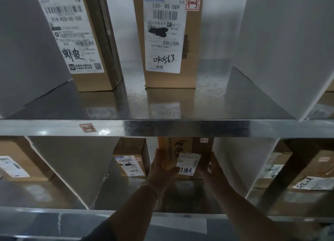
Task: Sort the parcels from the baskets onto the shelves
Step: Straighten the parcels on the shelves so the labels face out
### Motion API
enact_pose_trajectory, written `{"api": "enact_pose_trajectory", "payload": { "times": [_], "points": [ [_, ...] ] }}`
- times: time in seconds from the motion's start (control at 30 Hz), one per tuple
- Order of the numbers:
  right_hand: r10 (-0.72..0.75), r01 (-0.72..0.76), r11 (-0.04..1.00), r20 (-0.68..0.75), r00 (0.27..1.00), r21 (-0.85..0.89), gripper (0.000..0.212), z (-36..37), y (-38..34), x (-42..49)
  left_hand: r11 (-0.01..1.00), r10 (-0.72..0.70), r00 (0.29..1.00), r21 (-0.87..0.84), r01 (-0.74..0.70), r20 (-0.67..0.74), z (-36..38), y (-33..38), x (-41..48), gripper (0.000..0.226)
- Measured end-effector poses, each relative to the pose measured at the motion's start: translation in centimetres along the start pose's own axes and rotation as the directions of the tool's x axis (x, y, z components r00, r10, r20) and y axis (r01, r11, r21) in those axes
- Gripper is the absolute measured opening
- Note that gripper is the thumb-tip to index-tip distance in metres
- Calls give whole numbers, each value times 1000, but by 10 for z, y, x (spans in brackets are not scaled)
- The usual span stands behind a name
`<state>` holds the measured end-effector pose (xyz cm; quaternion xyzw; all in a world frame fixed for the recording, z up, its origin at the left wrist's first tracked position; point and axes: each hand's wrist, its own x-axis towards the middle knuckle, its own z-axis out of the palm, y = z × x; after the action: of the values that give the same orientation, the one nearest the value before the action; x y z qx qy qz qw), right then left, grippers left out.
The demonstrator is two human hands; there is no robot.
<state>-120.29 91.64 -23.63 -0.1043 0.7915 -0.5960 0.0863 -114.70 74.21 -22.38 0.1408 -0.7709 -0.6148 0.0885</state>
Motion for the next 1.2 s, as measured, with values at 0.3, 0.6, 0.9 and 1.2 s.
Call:
{"api": "enact_pose_trajectory", "payload": {
  "times": [0.3,0.6,0.9,1.2],
  "points": [
    [41,-45,999,103,994,29,42,16,11,-21,998,-42,999,-41,42,-6,-7,-9,-28,58],
    [117,-97,991,275,954,-88,81,68,3,-59,983,-183,975,-56,177,-130,-54,-14,-86,69],
    [65,-47,997,338,939,-62,54,155,-47,-119,980,-198,955,-20,199,-222,-151,-17,-158,76],
    [50,53,977,465,884,-206,65,306,-86,-240,960,-259,912,24,281,-319,-307,-54,-267,69]
  ]
}}
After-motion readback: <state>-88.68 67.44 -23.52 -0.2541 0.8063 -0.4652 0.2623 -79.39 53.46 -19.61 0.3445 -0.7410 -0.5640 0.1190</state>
